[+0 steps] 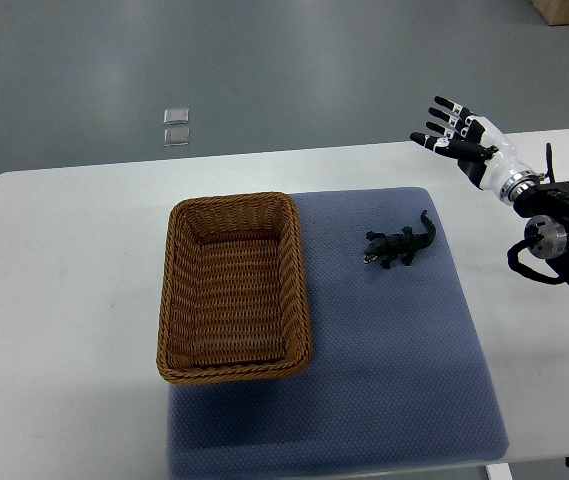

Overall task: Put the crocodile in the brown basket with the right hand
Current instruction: 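Reach the right hand down over the dark green toy crocodile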

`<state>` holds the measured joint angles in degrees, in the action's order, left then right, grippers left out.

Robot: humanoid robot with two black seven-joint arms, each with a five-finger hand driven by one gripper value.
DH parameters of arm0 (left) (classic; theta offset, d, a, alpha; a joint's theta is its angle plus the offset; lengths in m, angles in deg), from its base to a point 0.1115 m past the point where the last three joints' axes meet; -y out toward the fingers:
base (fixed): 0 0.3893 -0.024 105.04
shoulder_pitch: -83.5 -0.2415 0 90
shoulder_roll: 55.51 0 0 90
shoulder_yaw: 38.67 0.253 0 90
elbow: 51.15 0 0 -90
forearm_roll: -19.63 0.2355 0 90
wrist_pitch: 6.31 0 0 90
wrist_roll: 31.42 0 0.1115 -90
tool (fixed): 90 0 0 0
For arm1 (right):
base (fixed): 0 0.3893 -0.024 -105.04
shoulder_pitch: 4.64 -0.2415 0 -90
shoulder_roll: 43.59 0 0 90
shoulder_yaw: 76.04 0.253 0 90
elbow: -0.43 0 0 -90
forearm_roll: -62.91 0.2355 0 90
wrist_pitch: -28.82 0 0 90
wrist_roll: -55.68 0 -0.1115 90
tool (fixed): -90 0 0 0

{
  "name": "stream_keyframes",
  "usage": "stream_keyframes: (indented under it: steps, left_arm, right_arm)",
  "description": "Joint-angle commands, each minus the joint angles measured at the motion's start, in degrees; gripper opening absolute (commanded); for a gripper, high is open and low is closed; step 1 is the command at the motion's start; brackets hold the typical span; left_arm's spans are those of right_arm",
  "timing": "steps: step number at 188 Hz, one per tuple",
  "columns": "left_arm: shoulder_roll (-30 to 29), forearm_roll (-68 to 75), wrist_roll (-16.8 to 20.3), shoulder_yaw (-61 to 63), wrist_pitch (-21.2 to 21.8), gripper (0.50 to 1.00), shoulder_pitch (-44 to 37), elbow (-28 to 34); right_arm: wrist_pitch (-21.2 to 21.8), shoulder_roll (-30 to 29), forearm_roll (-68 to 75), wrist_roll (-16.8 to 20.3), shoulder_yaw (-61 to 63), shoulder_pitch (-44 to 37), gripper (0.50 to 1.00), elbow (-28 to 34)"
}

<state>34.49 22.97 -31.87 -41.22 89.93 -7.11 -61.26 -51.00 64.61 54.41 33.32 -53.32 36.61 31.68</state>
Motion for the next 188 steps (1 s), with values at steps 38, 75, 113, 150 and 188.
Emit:
stream_keyframes:
  steps: [38, 75, 113, 150, 188]
  left_arm:
    - [0.00, -0.09, -0.08, 0.00, 0.00, 1.000, -0.01, 0.00]
    - [0.00, 0.00, 0.01, 0.00, 0.00, 1.000, -0.01, 0.00]
    - [0.00, 0.00, 0.01, 0.09, 0.00, 1.000, -0.01, 0.00]
    - [0.00, 0.00, 0.01, 0.09, 0.00, 1.000, -0.01, 0.00]
    - [0.00, 0.00, 0.01, 0.00, 0.00, 1.000, -0.01, 0.00]
  right_arm:
    - [1.60, 1.49, -23.05, -6.38, -0.04, -1.69, 0.926, 1.62]
    - [1.60, 3.07, -40.19, -10.60, -0.75, -2.66, 0.926, 5.58]
    - [1.60, 6.06, -57.42, -11.83, -0.75, -2.66, 0.926, 11.64]
    - [1.51, 8.17, -69.72, -12.62, -2.15, -4.07, 0.926, 14.19]
    - [0.72, 9.49, -74.82, -12.64, -10.85, -8.37, 0.926, 14.10]
